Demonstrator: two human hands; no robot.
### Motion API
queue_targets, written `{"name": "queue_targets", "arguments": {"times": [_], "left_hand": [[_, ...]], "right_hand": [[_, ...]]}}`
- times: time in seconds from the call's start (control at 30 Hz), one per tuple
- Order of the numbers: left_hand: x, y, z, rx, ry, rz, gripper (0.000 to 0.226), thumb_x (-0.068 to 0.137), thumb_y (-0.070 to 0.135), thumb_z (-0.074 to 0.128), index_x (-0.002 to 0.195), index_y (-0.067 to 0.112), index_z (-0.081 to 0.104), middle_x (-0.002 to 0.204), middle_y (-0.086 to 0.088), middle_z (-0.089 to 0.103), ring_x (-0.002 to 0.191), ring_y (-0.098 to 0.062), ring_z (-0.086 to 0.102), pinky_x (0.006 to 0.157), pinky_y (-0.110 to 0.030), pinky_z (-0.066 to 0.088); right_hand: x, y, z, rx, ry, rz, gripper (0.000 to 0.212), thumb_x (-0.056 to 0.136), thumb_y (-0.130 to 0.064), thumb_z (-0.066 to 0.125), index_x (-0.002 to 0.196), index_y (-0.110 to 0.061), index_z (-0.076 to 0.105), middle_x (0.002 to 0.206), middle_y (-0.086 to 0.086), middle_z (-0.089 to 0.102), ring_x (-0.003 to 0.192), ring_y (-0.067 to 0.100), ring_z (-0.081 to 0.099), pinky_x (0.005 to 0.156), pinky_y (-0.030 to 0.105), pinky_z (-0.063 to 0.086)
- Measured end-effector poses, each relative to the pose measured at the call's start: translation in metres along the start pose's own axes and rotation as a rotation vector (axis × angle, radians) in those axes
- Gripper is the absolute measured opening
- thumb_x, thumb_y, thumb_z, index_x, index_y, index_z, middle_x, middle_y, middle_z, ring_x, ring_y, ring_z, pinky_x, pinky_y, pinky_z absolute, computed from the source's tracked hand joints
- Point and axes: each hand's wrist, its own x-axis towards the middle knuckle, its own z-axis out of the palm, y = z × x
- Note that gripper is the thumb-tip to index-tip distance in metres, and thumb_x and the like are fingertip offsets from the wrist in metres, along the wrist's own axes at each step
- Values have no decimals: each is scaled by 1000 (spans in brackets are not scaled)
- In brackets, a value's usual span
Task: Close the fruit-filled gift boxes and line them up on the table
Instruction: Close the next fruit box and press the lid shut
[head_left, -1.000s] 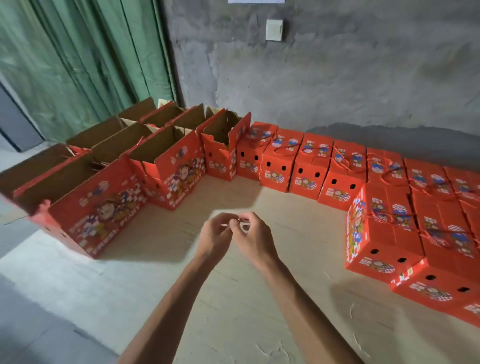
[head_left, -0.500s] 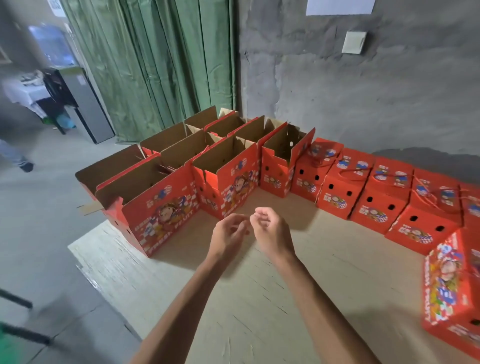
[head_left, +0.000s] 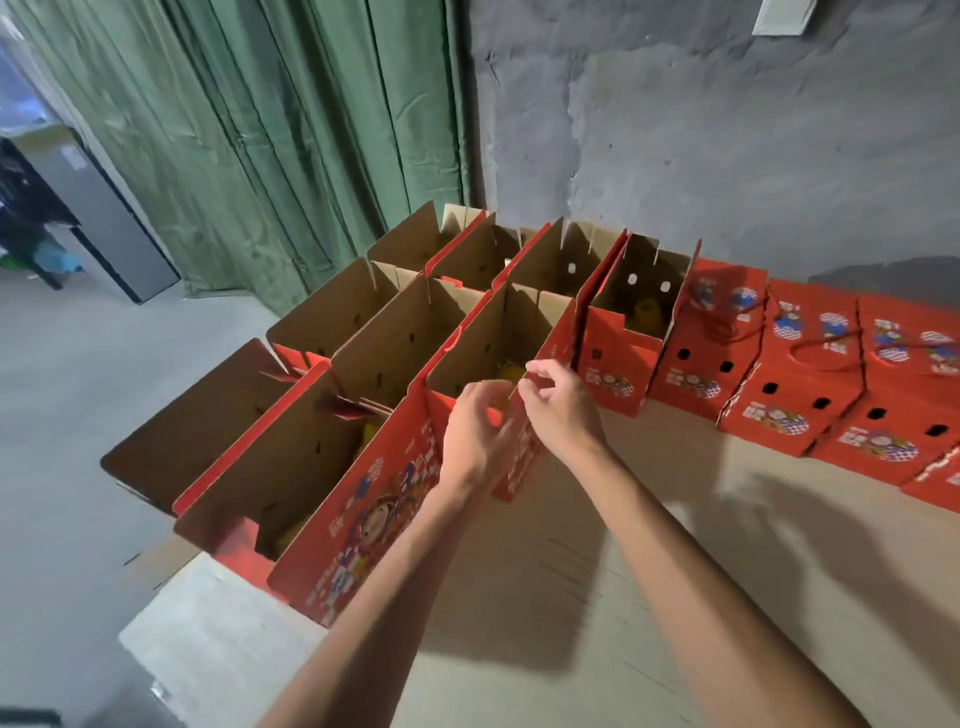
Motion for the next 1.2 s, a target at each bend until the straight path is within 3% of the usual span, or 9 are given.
{"name": "queue_targets", "arguments": {"times": [0.07,0.13,0.23,0.37,0.43,0.57,0.8,1.0,1.2], "left_hand": [[22,-2,1,63,-45,40,35,90,35,62,122,20,65,122,2,66,106,-11,63,88,-27,55],[38,-3,5,145,-127,44,42,87,23,67,128,15,62,124,-4,68,111,-19,64,92,-33,55],[49,-8,14,200,-206,-11,43,89,15,69,131,12,60,113,-7,74,97,-26,72,85,-40,61],[56,-13,19,368,-229,18,24,87,15,68,111,13,69,93,-5,75,78,-26,70,77,-41,60],[58,-12,18,422,-236,60,6,92,16,64,93,13,69,81,-4,72,68,-24,65,71,-40,58],[53,-10,16,477,-261,84,30,103,27,50,89,10,70,78,-6,70,65,-27,61,63,-38,54],[5,-8,8,402,-305,141,31,100,26,48,77,13,63,68,-2,67,62,-26,63,60,-40,56],[-54,14,16,389,-292,236,33,92,17,56,63,13,43,50,3,43,50,-26,41,50,-30,36],[-110,49,36,394,-314,317,29,93,14,52,64,11,50,53,0,47,54,-36,49,56,-28,29]], "right_hand": [[19,-3,10,-47,-4,-16,31,100,-35,57,130,-30,64,135,-1,62,119,20,62,94,42,59],[34,0,18,-112,-7,-34,30,101,-31,58,131,-27,64,141,-1,58,125,21,59,97,36,56],[47,9,24,-223,-2,-65,29,102,-26,60,130,-24,66,149,-3,51,135,19,52,93,26,46],[53,19,23,-331,-67,-109,29,105,-28,53,128,-20,70,157,-5,45,141,19,47,102,33,47],[56,22,19,-318,-92,-138,32,107,-28,48,125,-18,72,155,-5,48,139,17,47,102,25,40],[54,30,5,-348,-111,-153,31,103,-15,46,114,-21,74,146,-10,52,130,6,47,92,3,27],[24,52,-28,-431,-83,-232,28,93,-5,59,106,-24,75,124,-9,53,114,11,52,87,25,49],[-21,70,-74,-725,-41,-363,31,83,-7,67,110,-21,74,113,-4,57,106,21,50,81,33,44],[-73,96,-139,-857,-14,-517,26,83,-11,70,105,-22,78,105,-2,64,102,25,53,97,40,39]]}}
